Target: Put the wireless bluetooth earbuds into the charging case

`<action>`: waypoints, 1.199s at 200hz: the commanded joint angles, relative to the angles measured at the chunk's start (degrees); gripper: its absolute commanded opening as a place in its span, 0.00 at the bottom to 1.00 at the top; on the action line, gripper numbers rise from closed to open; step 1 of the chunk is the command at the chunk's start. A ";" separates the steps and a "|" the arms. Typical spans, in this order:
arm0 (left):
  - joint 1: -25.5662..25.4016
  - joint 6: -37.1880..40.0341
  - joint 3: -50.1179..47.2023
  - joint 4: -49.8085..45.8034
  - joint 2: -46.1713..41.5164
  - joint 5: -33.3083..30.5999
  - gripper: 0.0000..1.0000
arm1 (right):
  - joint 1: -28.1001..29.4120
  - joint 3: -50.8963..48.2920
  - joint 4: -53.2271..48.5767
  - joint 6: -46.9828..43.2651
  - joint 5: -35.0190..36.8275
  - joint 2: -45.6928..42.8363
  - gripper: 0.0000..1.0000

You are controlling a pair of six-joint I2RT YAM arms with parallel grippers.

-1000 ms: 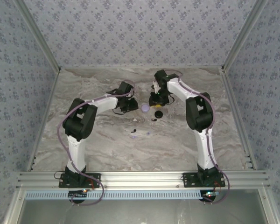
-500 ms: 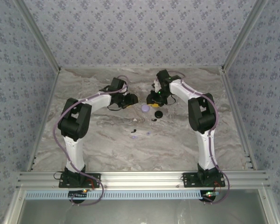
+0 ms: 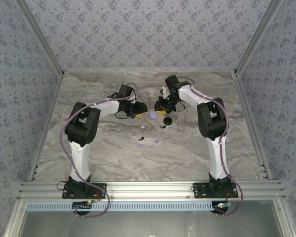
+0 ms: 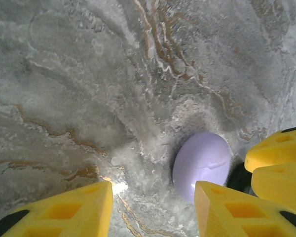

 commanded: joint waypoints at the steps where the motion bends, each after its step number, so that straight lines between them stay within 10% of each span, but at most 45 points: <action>1: -0.74 0.09 2.46 -0.58 1.22 2.14 0.46 | -0.49 -0.73 -0.17 1.30 -1.29 1.30 0.29; 240: -3.97 -4.58 4.62 2.40 6.42 7.63 0.43 | -1.55 -2.23 1.65 1.72 -4.01 3.96 0.18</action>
